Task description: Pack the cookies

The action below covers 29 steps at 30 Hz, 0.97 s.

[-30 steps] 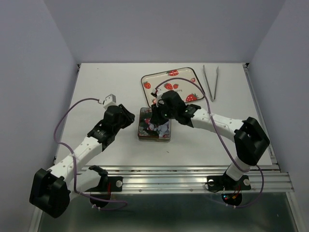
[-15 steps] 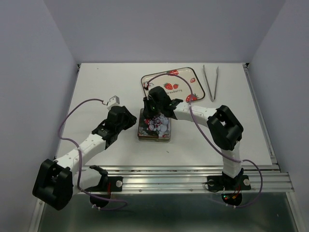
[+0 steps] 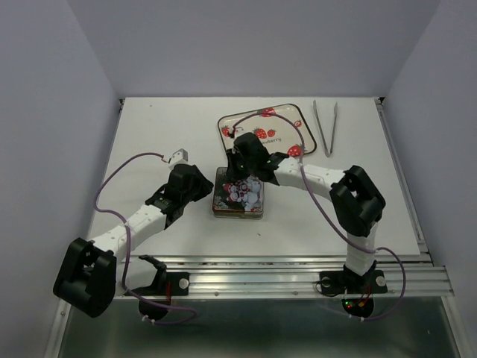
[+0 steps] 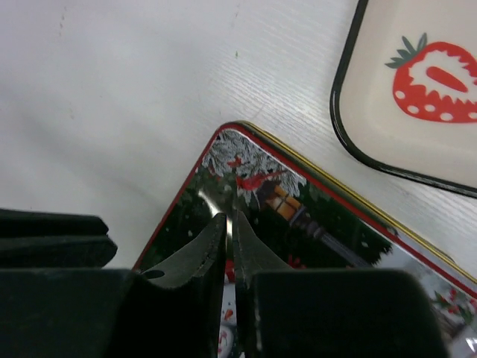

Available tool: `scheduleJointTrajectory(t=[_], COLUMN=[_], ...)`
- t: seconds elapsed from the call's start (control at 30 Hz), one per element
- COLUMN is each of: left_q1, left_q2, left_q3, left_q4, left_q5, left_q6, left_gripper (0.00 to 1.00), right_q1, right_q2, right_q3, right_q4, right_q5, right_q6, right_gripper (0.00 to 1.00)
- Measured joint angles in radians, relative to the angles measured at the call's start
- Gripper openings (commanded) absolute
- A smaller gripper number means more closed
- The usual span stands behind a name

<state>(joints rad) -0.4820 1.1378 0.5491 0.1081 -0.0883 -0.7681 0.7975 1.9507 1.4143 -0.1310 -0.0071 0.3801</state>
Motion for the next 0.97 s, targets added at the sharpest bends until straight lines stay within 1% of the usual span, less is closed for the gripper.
scheduleJointTrajectory(t=[0.03,0.1,0.13,0.17,0.2,0.23,0.27,0.33,0.47,0.53,0.63,0.73,0.83,0.97], left_q1=[0.000,0.000,0.000,0.000,0.000,0.000,0.000,0.000,0.013,0.043,0.106,0.166,0.196,0.225], left_q2=[0.000,0.000,-0.002,-0.003,-0.009,-0.022,-0.032,-0.080,-0.174,-0.204,-0.209,-0.190,-0.183,-0.184], left_q3=[0.000,0.000,0.000,0.001,0.002,0.005,0.010,0.033,0.112,0.162,0.203,0.221,0.221,0.222], left_q4=[0.000,0.000,0.000,-0.001,-0.006,-0.022,-0.036,-0.078,-0.160,-0.182,-0.198,-0.219,-0.226,-0.218], left_q5=[0.001,0.002,0.002,0.002,-0.006,-0.021,-0.033,-0.091,-0.222,-0.288,-0.345,-0.368,-0.374,-0.378], left_q6=[0.001,0.004,0.005,0.007,0.010,0.018,0.019,0.027,0.035,0.045,0.060,0.071,0.086,0.095], left_gripper=[0.35,0.38,0.49,0.62,0.78,0.97,0.99,0.99,0.99,0.99,0.99,0.99,0.99,0.99], right_q1=[0.000,0.000,0.000,-0.006,-0.008,-0.013,-0.020,-0.071,-0.268,-0.405,-0.531,-0.582,-0.582,-0.582], right_q2=[-0.018,-0.085,-0.134,-0.185,-0.220,-0.289,-0.329,-0.452,-0.647,-0.753,-0.850,-0.914,-0.957,-1.020], right_q3=[-0.009,-0.040,-0.066,-0.098,-0.117,-0.166,-0.196,-0.286,-0.451,-0.550,-0.646,-0.723,-0.756,-0.758], right_q4=[-0.008,-0.026,-0.029,-0.028,-0.027,-0.018,-0.020,-0.021,-0.019,-0.029,-0.042,-0.059,-0.079,-0.081], right_q5=[0.006,0.020,0.026,0.034,0.042,0.054,0.070,0.121,0.284,0.382,0.486,0.562,0.613,0.674], right_q6=[-0.003,-0.008,-0.009,-0.008,-0.002,0.000,0.015,0.039,0.089,0.107,0.142,0.180,0.214,0.231], right_gripper=[0.14,0.21,0.30,0.44,0.63,0.80,1.00,1.00,1.00,1.00,1.00,1.00,1.00,1.00])
